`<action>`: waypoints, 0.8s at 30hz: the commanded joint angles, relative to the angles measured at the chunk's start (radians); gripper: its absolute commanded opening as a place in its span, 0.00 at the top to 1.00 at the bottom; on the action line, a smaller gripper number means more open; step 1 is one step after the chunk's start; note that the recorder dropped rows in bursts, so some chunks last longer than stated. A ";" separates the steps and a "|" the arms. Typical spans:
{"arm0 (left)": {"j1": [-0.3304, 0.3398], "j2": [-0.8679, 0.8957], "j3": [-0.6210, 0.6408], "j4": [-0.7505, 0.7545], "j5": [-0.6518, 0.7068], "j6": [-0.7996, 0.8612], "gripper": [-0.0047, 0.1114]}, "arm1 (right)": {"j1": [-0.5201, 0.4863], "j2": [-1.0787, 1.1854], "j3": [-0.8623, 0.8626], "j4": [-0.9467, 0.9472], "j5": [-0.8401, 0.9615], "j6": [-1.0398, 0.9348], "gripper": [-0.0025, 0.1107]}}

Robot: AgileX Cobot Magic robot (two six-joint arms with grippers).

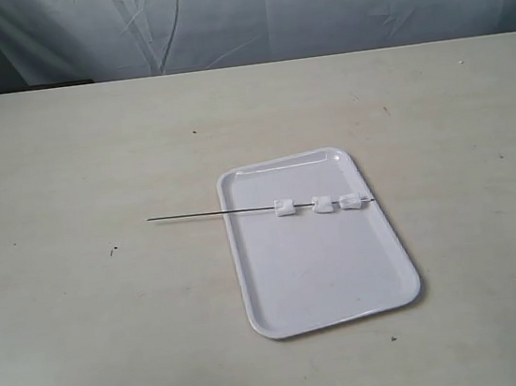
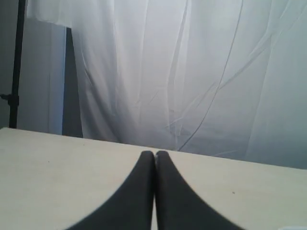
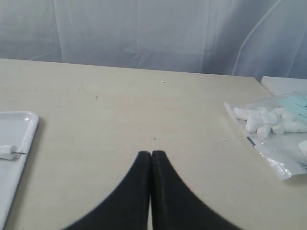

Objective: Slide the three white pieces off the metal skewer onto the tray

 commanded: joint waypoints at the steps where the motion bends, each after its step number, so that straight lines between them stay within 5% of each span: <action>1: 0.000 0.112 0.001 -0.016 0.009 -0.008 0.96 | -0.004 -0.004 -0.001 -0.016 -0.019 -0.009 0.98; 9: -0.003 0.385 -0.099 -0.029 0.084 -0.008 0.96 | -0.004 -0.004 -0.001 -0.009 -0.194 -0.009 0.98; 14: -0.124 0.593 -0.243 -0.023 0.207 0.088 0.96 | -0.004 -0.004 -0.001 0.035 -0.363 0.011 0.98; 20: -0.182 0.781 -0.391 -0.029 0.388 0.186 0.96 | -0.004 -0.004 -0.001 0.351 -0.298 0.080 0.98; 24: -0.182 0.883 -0.462 -0.027 0.511 0.247 0.96 | -0.004 -0.004 -0.001 0.356 -0.221 0.082 0.98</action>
